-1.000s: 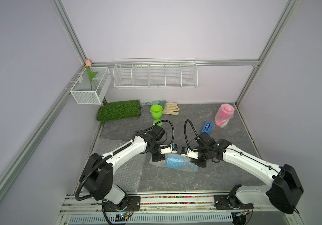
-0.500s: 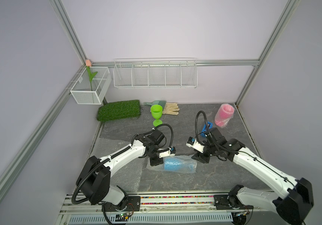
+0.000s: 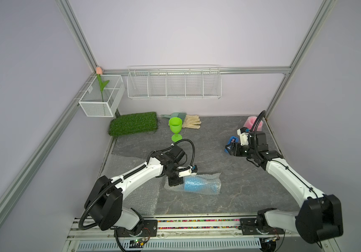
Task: Wrap wine glasses in bubble wrap
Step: Pull the tape from the tape cutter.
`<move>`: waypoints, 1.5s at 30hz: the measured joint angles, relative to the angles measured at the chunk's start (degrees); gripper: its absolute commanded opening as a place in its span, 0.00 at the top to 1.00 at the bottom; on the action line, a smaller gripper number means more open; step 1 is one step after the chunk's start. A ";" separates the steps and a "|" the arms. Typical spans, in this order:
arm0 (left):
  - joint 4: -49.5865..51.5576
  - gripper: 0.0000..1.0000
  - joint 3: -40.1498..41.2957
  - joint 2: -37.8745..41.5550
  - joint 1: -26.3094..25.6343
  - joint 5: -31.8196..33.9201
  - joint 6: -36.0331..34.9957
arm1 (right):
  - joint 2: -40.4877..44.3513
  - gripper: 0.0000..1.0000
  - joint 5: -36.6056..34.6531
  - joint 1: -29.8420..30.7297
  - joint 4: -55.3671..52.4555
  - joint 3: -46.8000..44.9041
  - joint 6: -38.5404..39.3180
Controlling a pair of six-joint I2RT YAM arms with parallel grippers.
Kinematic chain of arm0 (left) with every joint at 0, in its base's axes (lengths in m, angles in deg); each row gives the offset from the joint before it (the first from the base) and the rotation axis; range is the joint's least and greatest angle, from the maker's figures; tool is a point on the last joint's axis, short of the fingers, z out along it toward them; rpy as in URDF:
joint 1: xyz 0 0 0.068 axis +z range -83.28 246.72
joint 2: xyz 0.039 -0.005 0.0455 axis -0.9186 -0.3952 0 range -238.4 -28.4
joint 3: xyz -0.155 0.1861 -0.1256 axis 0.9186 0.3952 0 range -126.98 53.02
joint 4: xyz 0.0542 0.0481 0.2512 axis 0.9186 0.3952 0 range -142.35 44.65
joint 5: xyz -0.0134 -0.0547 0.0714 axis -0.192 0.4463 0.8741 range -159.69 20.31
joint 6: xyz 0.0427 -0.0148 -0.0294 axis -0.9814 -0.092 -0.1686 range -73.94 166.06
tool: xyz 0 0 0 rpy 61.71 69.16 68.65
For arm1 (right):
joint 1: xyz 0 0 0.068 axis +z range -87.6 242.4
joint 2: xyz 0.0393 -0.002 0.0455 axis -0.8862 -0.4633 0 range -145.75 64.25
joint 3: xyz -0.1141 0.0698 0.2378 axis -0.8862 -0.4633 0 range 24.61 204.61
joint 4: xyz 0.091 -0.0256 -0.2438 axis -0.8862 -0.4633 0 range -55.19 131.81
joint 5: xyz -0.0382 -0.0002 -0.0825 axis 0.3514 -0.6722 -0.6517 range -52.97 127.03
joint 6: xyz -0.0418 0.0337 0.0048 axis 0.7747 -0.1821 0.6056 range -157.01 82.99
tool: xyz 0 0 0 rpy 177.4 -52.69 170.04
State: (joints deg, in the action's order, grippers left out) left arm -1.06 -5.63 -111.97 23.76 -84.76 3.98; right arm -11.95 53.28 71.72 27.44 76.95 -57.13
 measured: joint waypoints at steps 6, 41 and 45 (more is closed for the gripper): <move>0.00 1.00 0.00 -0.02 -0.79 0.68 0.02 | -12.22 0.45 9.66 -8.70 12.17 -0.28 -12.81; 0.00 1.00 0.07 -0.09 -1.05 0.20 -0.20 | -31.47 0.91 16.92 -11.43 29.29 1.57 -26.60; 0.00 1.00 0.07 -0.22 -1.05 0.11 -0.20 | -31.43 0.93 16.79 -11.43 29.24 1.57 -27.47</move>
State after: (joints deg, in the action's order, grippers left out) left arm -1.06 -5.57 -112.19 22.71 -84.65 3.78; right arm -43.38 70.06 60.29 56.68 78.52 -84.60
